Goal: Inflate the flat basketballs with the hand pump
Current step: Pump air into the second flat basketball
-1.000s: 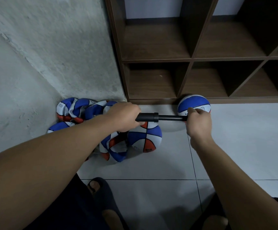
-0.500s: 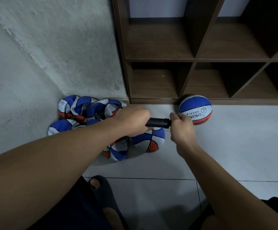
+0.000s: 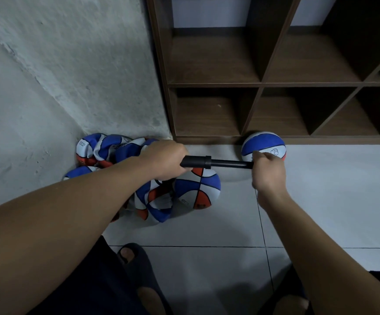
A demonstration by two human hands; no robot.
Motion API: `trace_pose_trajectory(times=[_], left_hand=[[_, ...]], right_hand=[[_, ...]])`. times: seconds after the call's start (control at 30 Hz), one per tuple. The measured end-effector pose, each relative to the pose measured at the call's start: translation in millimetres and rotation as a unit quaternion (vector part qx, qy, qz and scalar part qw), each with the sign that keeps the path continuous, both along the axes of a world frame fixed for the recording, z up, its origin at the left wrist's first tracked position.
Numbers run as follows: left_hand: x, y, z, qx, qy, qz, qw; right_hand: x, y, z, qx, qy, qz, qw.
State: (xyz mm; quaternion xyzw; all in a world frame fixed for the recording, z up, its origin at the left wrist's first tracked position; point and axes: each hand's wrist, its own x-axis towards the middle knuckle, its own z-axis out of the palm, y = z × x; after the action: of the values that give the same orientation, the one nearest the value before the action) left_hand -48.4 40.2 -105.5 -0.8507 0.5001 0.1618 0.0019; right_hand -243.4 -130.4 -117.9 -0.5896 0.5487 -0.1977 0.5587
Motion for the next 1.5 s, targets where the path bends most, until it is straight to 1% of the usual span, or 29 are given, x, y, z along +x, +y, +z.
trace_pose_trajectory(times=[0.1, 0.3, 0.43, 0.53, 0.6, 0.67, 0.73, 0.83, 0.87, 0.97, 1.1, 1.2, 1.37, 1.5], left_hand=[[-13, -8, 3, -0.016, -0.014, 0.0, 1.0], [-32, -16, 9, -0.034, 0.011, 0.025, 0.999], [-34, -17, 10, -0.028, 0.015, 0.019, 0.999], [-33, -15, 7, -0.006, 0.021, 0.008, 1.0], [-28, -12, 5, 0.007, 0.036, 0.001, 0.999], [-18, -6, 2, 0.015, 0.056, 0.006, 0.998], [-6, 2, -1, 0.008, 0.059, 0.02, 0.998], [9, 10, -2, -0.004, 0.042, 0.029, 0.999], [9, 10, -1, -0.007, 0.043, 0.032, 0.999], [-3, 2, 2, -0.009, 0.045, 0.034, 0.998], [-19, -9, 9, -0.017, 0.024, 0.021, 0.999], [-29, -10, 11, -0.003, 0.01, 0.024, 1.0], [-38, -12, 9, 0.004, -0.004, 0.0, 1.0], [-42, -13, 8, 0.008, 0.002, 0.003, 1.0]], right_hand=[[4, 19, 7, -0.037, -0.013, 0.037, 0.999], [16, 26, 22, -0.08, -0.036, 0.099, 0.991], [19, 37, 14, -0.06, -0.033, 0.119, 0.991], [18, 41, 5, -0.023, -0.027, 0.122, 0.992], [17, 41, -1, 0.011, -0.017, 0.139, 0.99], [13, 32, -4, 0.024, 0.003, 0.153, 0.988], [7, 10, -3, 0.031, 0.009, 0.128, 0.991], [-1, -21, 1, 0.048, 0.005, 0.058, 0.997], [-2, -24, 1, 0.037, 0.012, 0.04, 0.998], [1, -11, -2, -0.039, 0.024, 0.008, 0.999], [5, 15, 2, -0.081, 0.026, 0.028, 0.996], [10, 27, 6, -0.093, 0.022, 0.062, 0.993], [14, 49, -2, -0.071, 0.012, 0.081, 0.994], [16, 50, 0, -0.052, 0.006, 0.091, 0.994]])
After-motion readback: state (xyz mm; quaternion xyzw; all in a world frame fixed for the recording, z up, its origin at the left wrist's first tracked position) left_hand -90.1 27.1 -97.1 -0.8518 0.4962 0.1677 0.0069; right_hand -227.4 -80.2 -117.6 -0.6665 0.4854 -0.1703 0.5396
